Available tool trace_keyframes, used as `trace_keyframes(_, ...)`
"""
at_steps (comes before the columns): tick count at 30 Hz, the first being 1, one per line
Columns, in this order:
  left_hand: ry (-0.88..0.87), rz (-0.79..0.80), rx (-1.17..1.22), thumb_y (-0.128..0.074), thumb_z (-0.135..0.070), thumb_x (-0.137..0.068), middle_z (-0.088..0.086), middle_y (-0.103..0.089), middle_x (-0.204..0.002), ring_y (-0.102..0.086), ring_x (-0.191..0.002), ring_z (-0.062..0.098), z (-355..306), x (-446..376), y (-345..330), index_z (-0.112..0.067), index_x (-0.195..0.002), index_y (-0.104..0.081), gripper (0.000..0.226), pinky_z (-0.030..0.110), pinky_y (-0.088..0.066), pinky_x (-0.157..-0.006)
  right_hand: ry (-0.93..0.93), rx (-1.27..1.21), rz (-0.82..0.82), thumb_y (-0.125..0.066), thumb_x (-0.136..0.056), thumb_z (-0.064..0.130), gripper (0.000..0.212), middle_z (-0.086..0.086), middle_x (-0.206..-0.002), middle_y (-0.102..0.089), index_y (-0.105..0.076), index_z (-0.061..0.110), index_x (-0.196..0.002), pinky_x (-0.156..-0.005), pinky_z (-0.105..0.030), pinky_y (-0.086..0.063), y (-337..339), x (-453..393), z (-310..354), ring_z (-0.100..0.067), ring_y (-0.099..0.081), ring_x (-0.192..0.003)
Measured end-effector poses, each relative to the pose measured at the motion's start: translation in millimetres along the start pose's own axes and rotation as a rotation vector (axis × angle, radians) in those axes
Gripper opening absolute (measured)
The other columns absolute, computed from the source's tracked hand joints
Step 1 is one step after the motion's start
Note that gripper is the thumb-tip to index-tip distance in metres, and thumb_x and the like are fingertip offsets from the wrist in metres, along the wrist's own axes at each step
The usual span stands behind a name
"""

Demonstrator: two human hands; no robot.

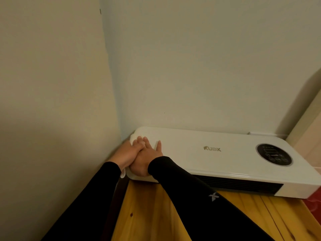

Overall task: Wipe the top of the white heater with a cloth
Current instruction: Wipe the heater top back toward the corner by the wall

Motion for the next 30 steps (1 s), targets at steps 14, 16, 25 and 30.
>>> trace_keyframes(14,0.035,-0.185,0.111,-0.061,-0.052,-0.08,0.012,-0.05,-0.143,-0.055,-0.122,0.032,23.0,32.9,-6.1,-0.019,-0.147,-0.038,0.078,0.037,-0.047,-0.092,0.077,0.065,-0.069,-0.047,-0.095,0.047,0.091,-0.005,-0.168,0.013,0.009,0.016,-0.159,-0.116,-0.065,0.014,-11.2,35.5,2.8,-0.023,0.02,-0.152)
trace_keyframes(16,0.055,-0.175,0.06,-0.057,-0.062,-0.069,0.013,-0.05,-0.141,-0.055,-0.121,0.032,21.6,29.1,-6.1,-0.019,-0.144,-0.04,0.089,0.039,-0.047,-0.094,0.076,0.07,-0.062,-0.046,-0.095,0.049,0.092,-0.005,-0.168,0.013,0.01,0.016,-0.159,-0.115,-0.065,0.014,-13.0,33.8,2.6,-0.023,0.02,-0.152)
trace_keyframes(25,0.061,-0.135,-0.168,-0.047,-0.064,-0.072,0.019,-0.041,-0.148,-0.046,-0.131,0.038,8.8,-0.7,-2.8,-0.017,-0.148,-0.036,0.089,0.047,-0.039,-0.11,0.039,0.07,-0.106,-0.035,-0.092,0.051,0.085,-0.003,-0.169,0.009,0.009,0.023,-0.159,-0.112,-0.067,0.016,-12.3,5.6,-5.2,-0.023,0.02,-0.152)
trace_keyframes(30,0.007,0.001,-0.302,-0.045,-0.053,-0.091,0.017,-0.027,-0.159,-0.034,-0.143,0.033,-9.9,-29.2,-14.8,-0.018,-0.155,-0.027,0.075,0.041,-0.028,-0.117,-0.023,0.006,-0.062,-0.031,-0.095,0.053,0.082,-0.005,-0.168,0.011,0.012,0.024,-0.159,-0.114,-0.065,0.016,1.0,-7.2,-19.8,-0.022,0.019,-0.153)
Point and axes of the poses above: each hand's wrist, its own x-axis away from the middle knuckle, its own y-axis out of the back of the hand, z = x × y, the point moved 10 cm from there along -x, towards the middle knuckle
